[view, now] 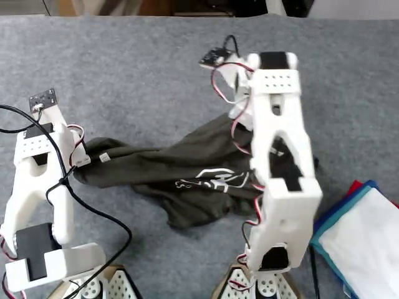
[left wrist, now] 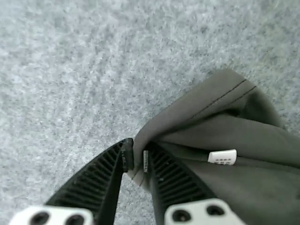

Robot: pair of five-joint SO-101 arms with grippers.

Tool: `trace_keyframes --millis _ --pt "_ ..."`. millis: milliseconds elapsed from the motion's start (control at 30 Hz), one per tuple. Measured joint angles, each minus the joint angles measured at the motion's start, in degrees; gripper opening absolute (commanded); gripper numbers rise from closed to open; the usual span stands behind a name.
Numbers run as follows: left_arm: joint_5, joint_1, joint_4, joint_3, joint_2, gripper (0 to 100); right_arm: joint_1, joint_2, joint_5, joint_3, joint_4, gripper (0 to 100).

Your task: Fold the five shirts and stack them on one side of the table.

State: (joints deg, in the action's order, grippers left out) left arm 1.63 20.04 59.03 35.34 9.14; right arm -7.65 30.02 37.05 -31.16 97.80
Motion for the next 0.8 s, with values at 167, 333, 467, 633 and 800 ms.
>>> trace_keyframes --millis 167,333,467,633,800 --pt "0.0 0.0 0.0 0.4 0.0 2 -1.9 11.7 -2.5 -16.9 2.8 30.7" --pt "0.0 0.0 0.0 0.4 0.0 2 -1.8 15.4 -6.0 -29.0 3.4 30.7" --pt "0.0 0.0 0.0 0.4 0.0 2 -1.8 15.4 -7.7 -30.9 3.5 30.7" --pt "0.0 0.0 -0.2 0.4 0.0 2 -1.8 15.4 -8.4 -29.5 3.5 30.6" --pt "0.0 0.0 -0.2 0.4 0.0 2 -1.8 15.4 -13.1 -20.3 3.5 10.9"
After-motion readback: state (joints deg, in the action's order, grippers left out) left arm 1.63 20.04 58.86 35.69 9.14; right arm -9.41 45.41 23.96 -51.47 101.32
